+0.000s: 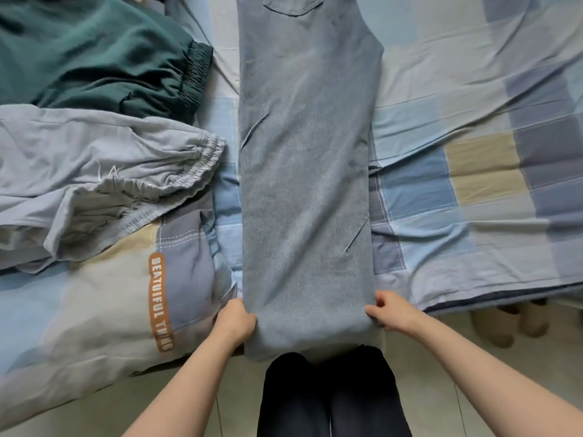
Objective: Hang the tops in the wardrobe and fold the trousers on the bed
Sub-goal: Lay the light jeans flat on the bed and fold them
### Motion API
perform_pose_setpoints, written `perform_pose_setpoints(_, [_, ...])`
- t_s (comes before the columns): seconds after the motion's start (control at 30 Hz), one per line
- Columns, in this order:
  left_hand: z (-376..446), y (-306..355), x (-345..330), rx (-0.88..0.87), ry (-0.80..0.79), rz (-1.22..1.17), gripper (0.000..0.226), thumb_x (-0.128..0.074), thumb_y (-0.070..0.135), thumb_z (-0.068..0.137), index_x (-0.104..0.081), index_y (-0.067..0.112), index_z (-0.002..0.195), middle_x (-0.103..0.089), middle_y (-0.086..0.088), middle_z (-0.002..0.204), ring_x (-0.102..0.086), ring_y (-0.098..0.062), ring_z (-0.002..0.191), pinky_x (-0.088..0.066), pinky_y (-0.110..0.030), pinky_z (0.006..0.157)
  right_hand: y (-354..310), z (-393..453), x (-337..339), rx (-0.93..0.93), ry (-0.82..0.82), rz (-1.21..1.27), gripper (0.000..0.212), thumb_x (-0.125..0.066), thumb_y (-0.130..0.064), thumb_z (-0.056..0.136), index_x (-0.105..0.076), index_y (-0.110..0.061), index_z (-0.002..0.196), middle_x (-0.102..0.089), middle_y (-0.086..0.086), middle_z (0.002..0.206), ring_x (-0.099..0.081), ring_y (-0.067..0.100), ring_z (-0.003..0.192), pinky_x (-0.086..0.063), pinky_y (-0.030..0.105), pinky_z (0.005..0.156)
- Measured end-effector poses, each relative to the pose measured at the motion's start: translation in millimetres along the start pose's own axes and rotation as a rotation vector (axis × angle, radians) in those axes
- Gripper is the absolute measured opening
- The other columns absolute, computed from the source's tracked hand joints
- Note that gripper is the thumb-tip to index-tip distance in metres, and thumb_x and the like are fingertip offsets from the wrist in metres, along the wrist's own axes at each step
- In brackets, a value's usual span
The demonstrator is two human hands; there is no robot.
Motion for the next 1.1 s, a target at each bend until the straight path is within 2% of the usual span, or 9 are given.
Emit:
perform_pose_setpoints(0.07, [4.8, 20.5, 13.8, -0.03, 0.087, -0.028, 0.017, -0.056, 0.012, 0.085, -0.064, 0.009, 0.1, -0.068, -0.015, 0.107, -0.062, -0.034, 0.101, -0.045, -0.03, 0.077, -14.0, 9.3, 17.6, 0.026, 0.054, 0.045, 0.021, -0.057, -0.024, 0.093, -0.062, -0.005, 0.099, -0.062, 0.011, 0.092, -0.055, 0.021, 0.083, -0.043, 0.027, 0.065])
perform_pose_setpoints(0.23, [33.7, 85.5, 62.2, -0.168, 0.212, -0.541, 0.016, -0.061, 0.019, 0.094, -0.062, 0.007, 0.105, -0.065, -0.012, 0.102, -0.061, -0.023, 0.09, -0.047, -0.03, 0.073, -63.4, 29.7, 85.5, 0.082, 0.319, 0.67, 0.022, -0.052, -0.034, 0.097, -0.056, -0.013, 0.099, -0.057, 0.003, 0.086, -0.052, 0.013, 0.069, -0.047, 0.027, 0.059])
perform_pose_setpoints(0.4, [61.2, 94.5, 107.2, -0.133, 0.367, -0.263, 0.015, -0.06, 0.016, 0.092, -0.063, 0.001, 0.087, -0.067, -0.027, 0.102, -0.062, -0.037, 0.102, -0.048, -0.037, 0.082, -73.6, 49.3, 116.1, 0.127, 0.496, 0.34, 0.033, -0.049, -0.027, 0.097, -0.065, 0.001, 0.097, -0.063, 0.015, 0.092, -0.052, 0.022, 0.085, -0.045, 0.035, 0.079])
perform_pose_setpoints(0.5, [55.6, 90.1, 100.1, -0.084, 0.376, -0.24, 0.019, -0.06, 0.016, 0.092, -0.061, 0.001, 0.081, -0.066, -0.026, 0.1, -0.061, -0.039, 0.103, -0.046, -0.036, 0.084, -58.6, 51.2, 111.9, 0.093, 0.575, 0.449, 0.031, -0.052, -0.025, 0.095, -0.064, 0.004, 0.089, -0.058, 0.017, 0.082, -0.048, 0.023, 0.078, -0.047, 0.041, 0.077])
perform_pose_setpoints(0.6, [47.9, 74.2, 80.3, -0.011, 0.339, -0.302, 0.02, -0.062, 0.014, 0.088, -0.056, 0.005, 0.072, -0.066, -0.021, 0.093, -0.063, -0.038, 0.103, -0.051, -0.038, 0.088, -36.0, 50.8, 86.7, 0.028, 0.458, 0.748, 0.02, -0.057, -0.022, 0.093, -0.058, -0.009, 0.078, -0.053, 0.014, 0.08, -0.049, 0.021, 0.071, -0.05, 0.037, 0.065])
perform_pose_setpoints(0.73, [28.3, 39.0, 29.5, 0.043, 0.209, -0.226, 0.036, -0.067, 0.022, 0.087, -0.064, 0.001, 0.116, -0.066, -0.02, 0.118, -0.059, -0.036, 0.113, -0.048, -0.038, 0.097, -19.5, 26.8, 43.5, 0.084, 0.311, 0.543, 0.023, -0.063, -0.028, 0.091, -0.059, -0.011, 0.077, -0.057, 0.0, 0.065, -0.05, 0.011, 0.057, -0.039, 0.014, 0.046])
perform_pose_setpoints(0.83, [9.3, 4.7, -1.2, 0.087, 0.195, -0.23, 0.025, -0.067, 0.026, 0.089, -0.066, 0.005, 0.101, -0.069, -0.015, 0.111, -0.062, -0.032, 0.102, -0.046, -0.031, 0.084, 5.7, 13.6, 18.9, 0.107, 0.343, 0.518, 0.032, -0.058, -0.027, 0.094, -0.065, 0.001, 0.081, -0.065, 0.019, 0.075, -0.055, 0.017, 0.072, -0.042, 0.027, 0.061])
perform_pose_setpoints(0.93, [-6.3, -12.8, -7.1, 0.052, 0.321, -0.243, 0.023, -0.067, 0.028, 0.089, -0.065, 0.008, 0.078, -0.069, -0.015, 0.088, -0.062, -0.033, 0.091, -0.042, -0.032, 0.074, 21.0, 10.2, 5.6, 0.068, 0.338, 0.741, 0.034, -0.055, -0.026, 0.097, -0.064, 0.006, 0.098, -0.067, 0.014, 0.093, -0.06, 0.021, 0.086, -0.049, 0.038, 0.078])
perform_pose_setpoints(1.1, [-16.0, -35.1, -15.0, 0.013, 0.362, -0.365, 0.037, -0.069, 0.03, 0.087, -0.049, 0.014, 0.061, -0.051, -0.007, 0.066, -0.047, -0.027, 0.071, -0.034, -0.033, 0.066, 8.1, 18.6, 3.4, 0.058, 0.233, 0.66, 0.013, -0.063, -0.024, 0.091, -0.065, -0.014, 0.083, -0.066, 0.007, 0.087, -0.061, 0.017, 0.071, -0.049, 0.019, 0.054])
Point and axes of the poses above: each hand's wrist, its own z-axis towards the middle knuckle, its own x-axis out of the back of the hand, y = z × x, the point moved 9 cm from there along z, towards the middle knuckle
